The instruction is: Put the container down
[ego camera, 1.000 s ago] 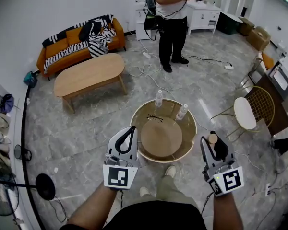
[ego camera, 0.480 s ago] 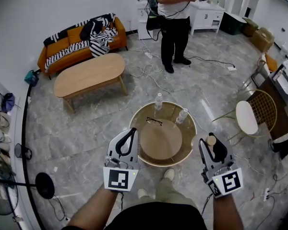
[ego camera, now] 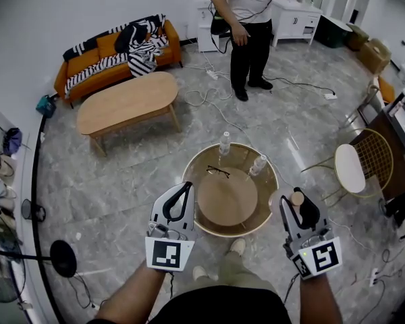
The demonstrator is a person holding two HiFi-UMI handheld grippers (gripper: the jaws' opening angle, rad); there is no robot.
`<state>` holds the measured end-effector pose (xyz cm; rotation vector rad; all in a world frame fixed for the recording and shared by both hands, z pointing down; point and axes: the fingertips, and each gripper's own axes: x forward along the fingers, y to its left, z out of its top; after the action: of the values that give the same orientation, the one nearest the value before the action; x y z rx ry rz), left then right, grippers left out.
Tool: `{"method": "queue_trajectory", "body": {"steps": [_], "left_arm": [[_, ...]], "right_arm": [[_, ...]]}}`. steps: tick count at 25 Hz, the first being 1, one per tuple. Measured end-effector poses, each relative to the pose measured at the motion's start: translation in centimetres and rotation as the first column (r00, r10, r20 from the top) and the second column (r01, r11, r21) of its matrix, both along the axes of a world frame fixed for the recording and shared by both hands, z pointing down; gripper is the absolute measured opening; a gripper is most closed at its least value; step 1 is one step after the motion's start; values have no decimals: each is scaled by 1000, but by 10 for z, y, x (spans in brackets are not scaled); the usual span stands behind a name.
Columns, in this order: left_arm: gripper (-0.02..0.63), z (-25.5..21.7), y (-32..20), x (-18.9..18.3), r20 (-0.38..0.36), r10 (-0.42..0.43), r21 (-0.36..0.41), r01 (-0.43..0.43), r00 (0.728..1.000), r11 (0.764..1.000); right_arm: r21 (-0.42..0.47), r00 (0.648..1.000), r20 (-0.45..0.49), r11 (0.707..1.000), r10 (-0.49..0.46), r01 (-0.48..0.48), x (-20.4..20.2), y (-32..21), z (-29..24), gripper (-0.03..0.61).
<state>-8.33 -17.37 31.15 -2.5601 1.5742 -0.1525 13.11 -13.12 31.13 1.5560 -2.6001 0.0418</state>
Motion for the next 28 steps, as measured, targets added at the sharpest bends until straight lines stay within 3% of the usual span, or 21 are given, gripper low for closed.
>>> {"method": "queue_trajectory", "body": {"steps": [18,28], "left_arm": [[15,12,-57,25,8,17,-26,-17,1000,1000],[15,23,-96,46,14,-24,-27,24,1000,999]], "right_arm": [[-32,1000,-4,999,-24,24,12,-54,11,153],[-53,996,11,995,-89,89,20,-96,31,153]]}}
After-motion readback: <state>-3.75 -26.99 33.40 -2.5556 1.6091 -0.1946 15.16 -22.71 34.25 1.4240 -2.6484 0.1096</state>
